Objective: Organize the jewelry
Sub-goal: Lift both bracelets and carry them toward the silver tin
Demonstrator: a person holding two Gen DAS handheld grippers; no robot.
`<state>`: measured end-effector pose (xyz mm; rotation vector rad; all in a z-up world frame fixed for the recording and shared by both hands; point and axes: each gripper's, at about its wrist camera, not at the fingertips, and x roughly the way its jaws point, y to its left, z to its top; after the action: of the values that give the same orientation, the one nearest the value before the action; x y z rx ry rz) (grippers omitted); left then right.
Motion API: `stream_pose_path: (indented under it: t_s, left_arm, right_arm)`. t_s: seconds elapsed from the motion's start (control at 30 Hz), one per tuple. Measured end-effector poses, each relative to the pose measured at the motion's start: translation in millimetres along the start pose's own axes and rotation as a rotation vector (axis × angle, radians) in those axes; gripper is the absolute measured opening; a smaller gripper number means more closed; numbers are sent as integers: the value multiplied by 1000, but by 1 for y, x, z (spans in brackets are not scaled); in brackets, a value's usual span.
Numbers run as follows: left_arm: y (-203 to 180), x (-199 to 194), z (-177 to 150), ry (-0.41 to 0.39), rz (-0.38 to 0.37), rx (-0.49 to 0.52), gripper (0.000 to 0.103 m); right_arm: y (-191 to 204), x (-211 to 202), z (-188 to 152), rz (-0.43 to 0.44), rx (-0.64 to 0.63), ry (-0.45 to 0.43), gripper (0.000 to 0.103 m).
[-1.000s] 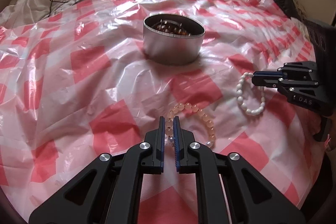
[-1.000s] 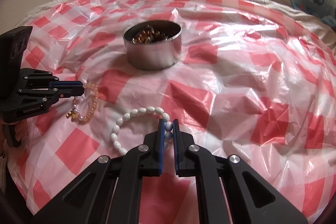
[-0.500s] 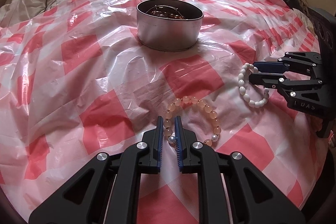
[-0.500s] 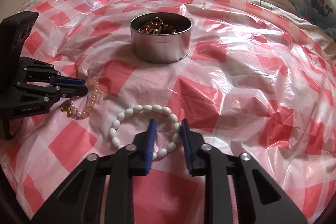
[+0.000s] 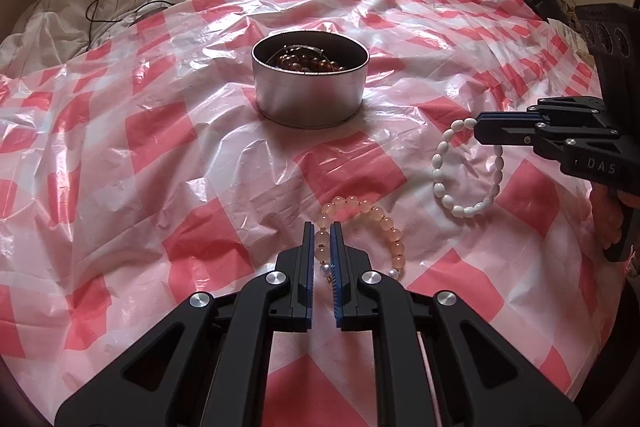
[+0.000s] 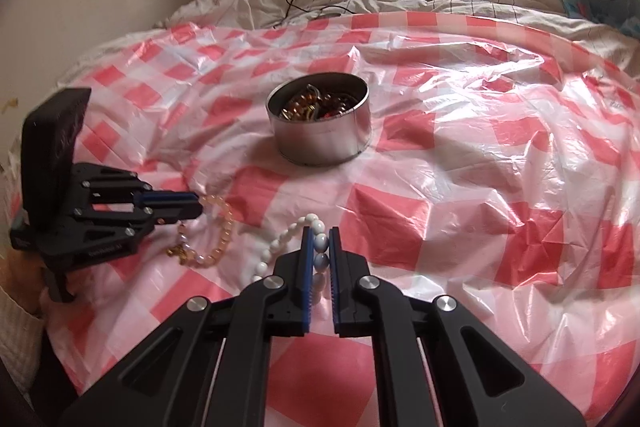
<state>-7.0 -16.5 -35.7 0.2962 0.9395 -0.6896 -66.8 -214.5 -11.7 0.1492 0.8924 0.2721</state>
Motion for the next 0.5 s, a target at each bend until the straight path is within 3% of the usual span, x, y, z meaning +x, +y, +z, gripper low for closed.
stream_pose_path:
  t_s: [0.2, 0.5]
  left_arm:
    - [-8, -8, 3, -17, 10, 29, 7]
    - [-24, -20, 12, -52, 115, 98, 7]
  right_arm:
    - [-6, -7, 4, 69, 53, -33, 8]
    - [-14, -19, 10, 115, 94, -95, 8]
